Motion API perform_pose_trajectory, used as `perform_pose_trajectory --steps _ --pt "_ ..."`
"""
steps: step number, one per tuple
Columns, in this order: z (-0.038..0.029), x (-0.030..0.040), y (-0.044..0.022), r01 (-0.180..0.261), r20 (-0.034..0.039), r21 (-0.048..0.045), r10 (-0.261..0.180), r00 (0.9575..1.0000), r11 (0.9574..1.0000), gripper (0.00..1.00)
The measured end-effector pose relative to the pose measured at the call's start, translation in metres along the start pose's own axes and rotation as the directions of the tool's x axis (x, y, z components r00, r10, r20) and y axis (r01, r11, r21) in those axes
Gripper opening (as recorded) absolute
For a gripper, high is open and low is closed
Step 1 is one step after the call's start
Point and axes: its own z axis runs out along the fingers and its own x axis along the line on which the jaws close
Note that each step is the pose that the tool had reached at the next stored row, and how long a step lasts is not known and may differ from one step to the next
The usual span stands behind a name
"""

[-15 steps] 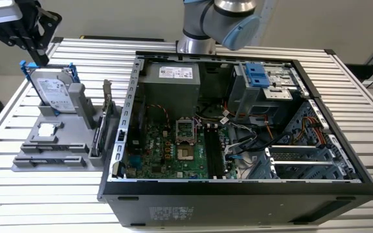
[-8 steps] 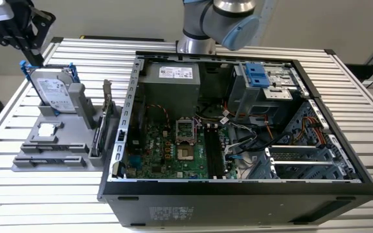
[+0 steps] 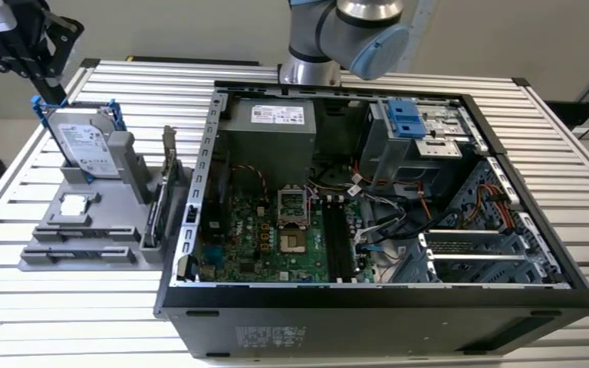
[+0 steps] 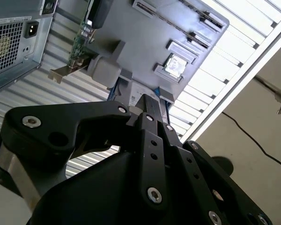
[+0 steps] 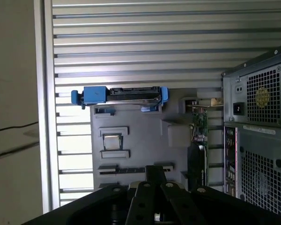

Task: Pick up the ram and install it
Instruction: 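Reach for the ram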

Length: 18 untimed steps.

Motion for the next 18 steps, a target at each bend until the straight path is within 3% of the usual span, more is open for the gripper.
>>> perform_pose_trajectory --steps 7,18 --pt "0.0 0.0002 -0.0008 0.0 0.0 0.0 0.0 1.0 1.0 0.0" --pt "-0.0005 -0.0004 -0.011 0.0 0.0 -0.0001 0.0 1.0 1.0 0.0"
